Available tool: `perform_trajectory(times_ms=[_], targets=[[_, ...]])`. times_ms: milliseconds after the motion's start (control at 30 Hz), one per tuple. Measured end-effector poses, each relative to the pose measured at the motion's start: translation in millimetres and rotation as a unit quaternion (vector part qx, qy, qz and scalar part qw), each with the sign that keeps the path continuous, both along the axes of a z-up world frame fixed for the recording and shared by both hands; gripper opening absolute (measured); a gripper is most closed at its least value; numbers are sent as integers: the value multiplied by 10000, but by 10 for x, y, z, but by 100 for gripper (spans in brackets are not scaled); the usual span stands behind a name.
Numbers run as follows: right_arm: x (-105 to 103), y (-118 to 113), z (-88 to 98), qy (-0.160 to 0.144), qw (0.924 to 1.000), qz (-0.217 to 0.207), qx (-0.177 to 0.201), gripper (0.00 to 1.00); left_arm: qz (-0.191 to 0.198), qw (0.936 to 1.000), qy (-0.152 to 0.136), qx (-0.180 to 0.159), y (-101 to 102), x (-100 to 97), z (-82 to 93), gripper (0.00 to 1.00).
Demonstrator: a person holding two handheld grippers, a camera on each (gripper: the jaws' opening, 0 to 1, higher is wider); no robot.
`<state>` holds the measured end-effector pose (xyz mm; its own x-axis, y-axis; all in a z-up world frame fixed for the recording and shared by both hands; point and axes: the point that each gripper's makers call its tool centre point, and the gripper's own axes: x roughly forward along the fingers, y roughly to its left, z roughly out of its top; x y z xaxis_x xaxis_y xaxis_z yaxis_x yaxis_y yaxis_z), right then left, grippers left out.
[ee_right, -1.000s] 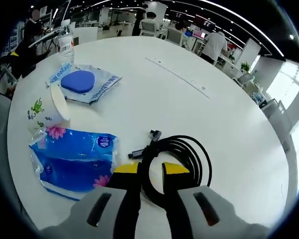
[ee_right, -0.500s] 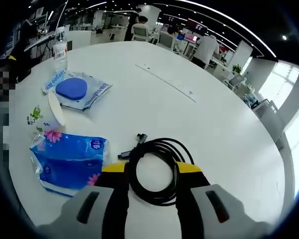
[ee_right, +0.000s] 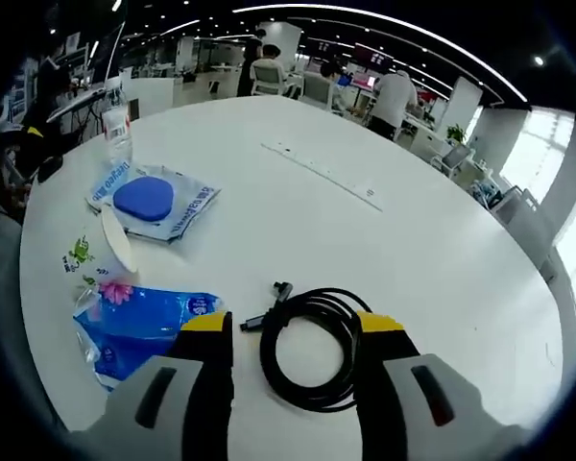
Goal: Arrange the tabletop items into an orderly group along one side of the table until the central work area is clear of visible clutter.
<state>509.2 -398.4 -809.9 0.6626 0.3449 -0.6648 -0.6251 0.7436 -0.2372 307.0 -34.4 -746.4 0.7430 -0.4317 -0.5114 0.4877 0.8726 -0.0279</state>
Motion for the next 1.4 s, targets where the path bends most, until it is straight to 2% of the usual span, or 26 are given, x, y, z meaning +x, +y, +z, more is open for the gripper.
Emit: perform_trajectory(times_ms=[200, 233, 267, 367, 500, 700, 1033, 1233, 1400], targets=[[-11, 145, 54, -23, 9992, 71, 402, 53, 156, 9994, 84, -284, -52, 173, -1, 84], [-12, 192, 71, -21, 9983, 67, 584, 54, 198, 9991, 96, -363, -71, 213, -1, 83], [-19, 196, 52, 61, 9981, 43, 609, 54, 256, 9986, 129, -445, -84, 253, -10, 82], [-18, 225, 57, 26, 9982, 74, 600, 48, 388, 9969, 162, -666, -119, 338, -22, 78], [-2, 282, 37, 67, 9971, 50, 756, 50, 565, 9940, 223, -905, -159, 466, -74, 73], [29, 355, 4, 92, 9966, 97, 819, 50, 751, 9910, 333, -1052, -206, 625, -179, 66], [64, 547, -45, 185, 9937, 105, 1101, 55, 1021, 9861, 606, -1166, -343, 889, -431, 61], [107, 668, -75, 177, 9915, 144, 1284, 57, 1178, 9830, 771, -1181, -355, 978, -601, 57], [135, 788, -87, 194, 9887, 196, 1475, 57, 1354, 9778, 937, -1297, -378, 1038, -729, 54]])
